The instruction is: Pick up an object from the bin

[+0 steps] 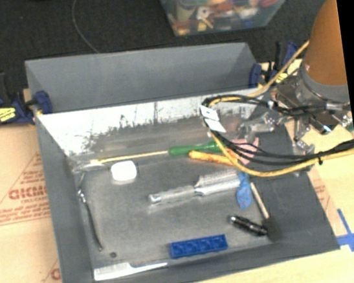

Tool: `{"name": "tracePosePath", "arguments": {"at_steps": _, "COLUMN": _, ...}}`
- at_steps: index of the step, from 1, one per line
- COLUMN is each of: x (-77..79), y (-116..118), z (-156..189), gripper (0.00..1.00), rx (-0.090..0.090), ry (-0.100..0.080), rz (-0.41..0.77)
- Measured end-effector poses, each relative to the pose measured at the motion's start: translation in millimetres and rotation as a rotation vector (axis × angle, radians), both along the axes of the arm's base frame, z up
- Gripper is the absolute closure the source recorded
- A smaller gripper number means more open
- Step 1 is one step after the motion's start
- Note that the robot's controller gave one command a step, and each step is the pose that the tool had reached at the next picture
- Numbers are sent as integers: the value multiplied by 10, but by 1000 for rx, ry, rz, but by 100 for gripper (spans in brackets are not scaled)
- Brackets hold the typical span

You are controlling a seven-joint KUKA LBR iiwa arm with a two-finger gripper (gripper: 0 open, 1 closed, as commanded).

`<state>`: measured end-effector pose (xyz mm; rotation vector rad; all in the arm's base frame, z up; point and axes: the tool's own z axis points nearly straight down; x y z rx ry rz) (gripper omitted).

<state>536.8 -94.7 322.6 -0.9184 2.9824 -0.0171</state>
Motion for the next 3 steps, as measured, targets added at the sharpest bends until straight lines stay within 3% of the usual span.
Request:
{"name": "tracePosePath", "arguments": {"at_steps": 1, "x": 35, "y": 126, "z": 75, "gripper": 0, "rx": -2, "ry": 6, "rz": 132}}
{"name": "tracePosePath", "arguments": {"at_steps": 2, "x": -506, "y": 97, "z": -193, "gripper": 0, "rx": -10, "ry": -6, "rz": 350}}
{"name": "tracePosePath", "arguments": {"at_steps": 3, "x": -395, "y": 298, "z": -172, "gripper": 0, "rx": -4, "ry": -4, "rz": 220}}
